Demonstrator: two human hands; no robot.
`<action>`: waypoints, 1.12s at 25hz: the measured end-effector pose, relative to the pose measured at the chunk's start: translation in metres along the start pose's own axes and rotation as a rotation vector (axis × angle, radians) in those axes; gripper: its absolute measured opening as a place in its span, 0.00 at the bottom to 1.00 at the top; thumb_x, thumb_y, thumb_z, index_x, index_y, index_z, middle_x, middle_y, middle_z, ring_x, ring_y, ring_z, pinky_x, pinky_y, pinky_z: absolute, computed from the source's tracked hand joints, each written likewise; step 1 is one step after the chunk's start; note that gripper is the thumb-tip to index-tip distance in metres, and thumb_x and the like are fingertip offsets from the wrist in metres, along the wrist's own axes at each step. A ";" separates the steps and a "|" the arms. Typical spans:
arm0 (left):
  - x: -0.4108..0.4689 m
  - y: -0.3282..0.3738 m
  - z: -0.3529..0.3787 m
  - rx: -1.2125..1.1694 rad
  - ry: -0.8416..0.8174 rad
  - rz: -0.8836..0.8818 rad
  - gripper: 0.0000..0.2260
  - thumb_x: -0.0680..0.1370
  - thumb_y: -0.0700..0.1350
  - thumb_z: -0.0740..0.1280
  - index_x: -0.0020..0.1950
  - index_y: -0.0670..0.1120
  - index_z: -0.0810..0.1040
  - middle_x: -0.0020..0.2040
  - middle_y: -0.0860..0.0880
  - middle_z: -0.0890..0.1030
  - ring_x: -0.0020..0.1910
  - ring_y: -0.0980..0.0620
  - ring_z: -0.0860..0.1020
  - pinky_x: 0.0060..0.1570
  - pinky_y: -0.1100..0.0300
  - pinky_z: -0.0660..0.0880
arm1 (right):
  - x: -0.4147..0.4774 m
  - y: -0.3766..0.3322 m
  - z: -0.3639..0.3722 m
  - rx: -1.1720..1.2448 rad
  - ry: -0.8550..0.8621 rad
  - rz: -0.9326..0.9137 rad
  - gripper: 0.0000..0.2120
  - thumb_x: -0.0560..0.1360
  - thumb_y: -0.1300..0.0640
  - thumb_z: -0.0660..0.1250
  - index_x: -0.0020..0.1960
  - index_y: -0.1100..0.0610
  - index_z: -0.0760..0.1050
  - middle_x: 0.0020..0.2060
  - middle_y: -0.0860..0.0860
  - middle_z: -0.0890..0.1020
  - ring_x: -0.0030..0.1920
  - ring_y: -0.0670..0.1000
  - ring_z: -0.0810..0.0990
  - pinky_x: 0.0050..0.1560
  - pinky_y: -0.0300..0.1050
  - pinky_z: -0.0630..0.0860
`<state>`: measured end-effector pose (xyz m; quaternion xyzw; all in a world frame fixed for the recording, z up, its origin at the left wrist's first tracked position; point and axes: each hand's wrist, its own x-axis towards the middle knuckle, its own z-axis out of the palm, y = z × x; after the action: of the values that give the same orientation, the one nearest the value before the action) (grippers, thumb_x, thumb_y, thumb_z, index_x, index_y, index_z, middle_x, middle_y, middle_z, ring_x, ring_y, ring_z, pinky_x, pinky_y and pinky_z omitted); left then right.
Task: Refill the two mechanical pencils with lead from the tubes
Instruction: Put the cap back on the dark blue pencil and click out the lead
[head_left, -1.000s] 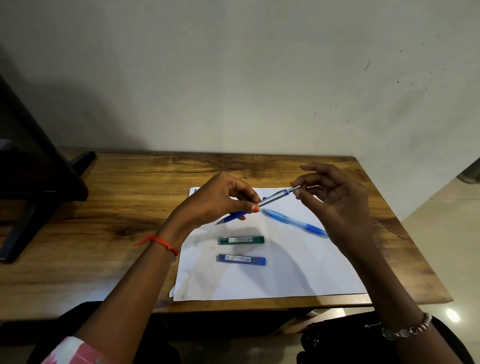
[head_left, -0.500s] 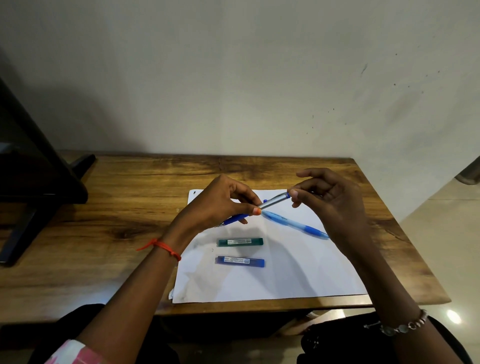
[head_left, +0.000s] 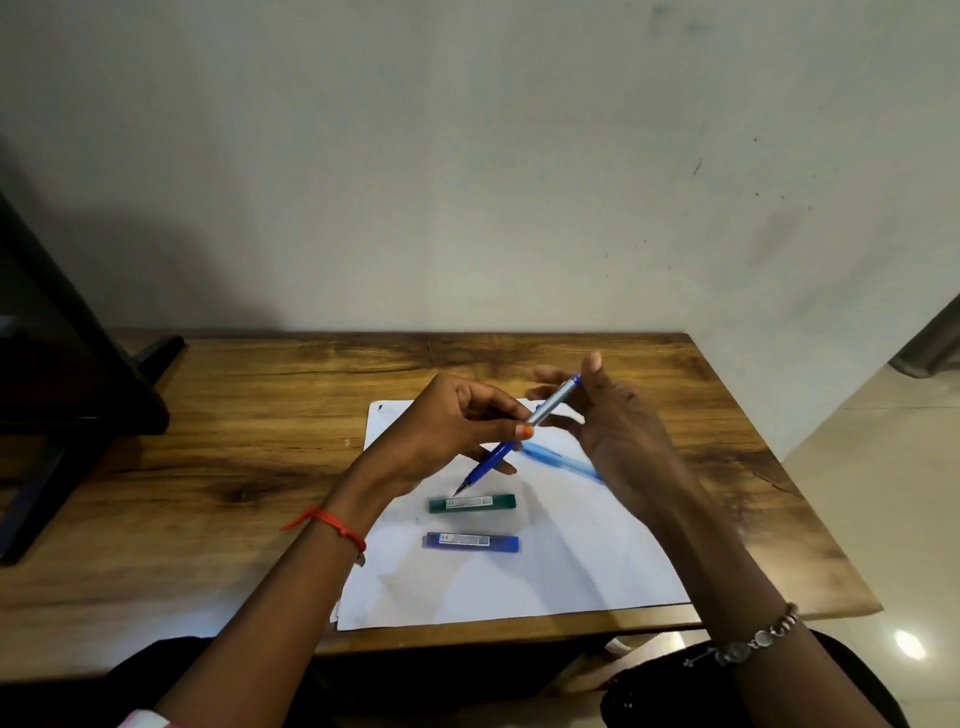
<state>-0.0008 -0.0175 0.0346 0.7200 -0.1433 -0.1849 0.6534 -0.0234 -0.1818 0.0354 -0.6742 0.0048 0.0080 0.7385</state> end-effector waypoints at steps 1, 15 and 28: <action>0.000 0.001 0.001 -0.019 -0.006 0.012 0.04 0.71 0.34 0.70 0.42 0.43 0.81 0.34 0.55 0.84 0.35 0.56 0.83 0.30 0.62 0.79 | 0.000 0.001 0.005 -0.039 -0.045 -0.004 0.19 0.66 0.39 0.58 0.39 0.51 0.82 0.46 0.51 0.85 0.51 0.53 0.82 0.56 0.51 0.77; 0.000 0.017 -0.006 -0.649 -0.193 -0.032 0.31 0.72 0.62 0.53 0.51 0.39 0.82 0.52 0.40 0.83 0.54 0.45 0.81 0.50 0.52 0.80 | 0.018 -0.133 0.016 0.614 -0.281 -0.068 0.32 0.75 0.35 0.46 0.20 0.55 0.58 0.14 0.48 0.57 0.20 0.48 0.50 0.20 0.36 0.51; 0.000 0.014 -0.004 -0.784 -0.441 0.027 0.39 0.64 0.68 0.65 0.63 0.39 0.75 0.63 0.40 0.77 0.64 0.43 0.75 0.59 0.48 0.75 | -0.004 -0.172 0.016 0.605 -0.319 -0.174 0.26 0.75 0.41 0.46 0.23 0.54 0.57 0.19 0.48 0.51 0.20 0.46 0.48 0.18 0.36 0.48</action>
<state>0.0011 -0.0153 0.0486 0.3595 -0.2075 -0.3657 0.8331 -0.0247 -0.1819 0.2086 -0.4130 -0.1659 0.0482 0.8942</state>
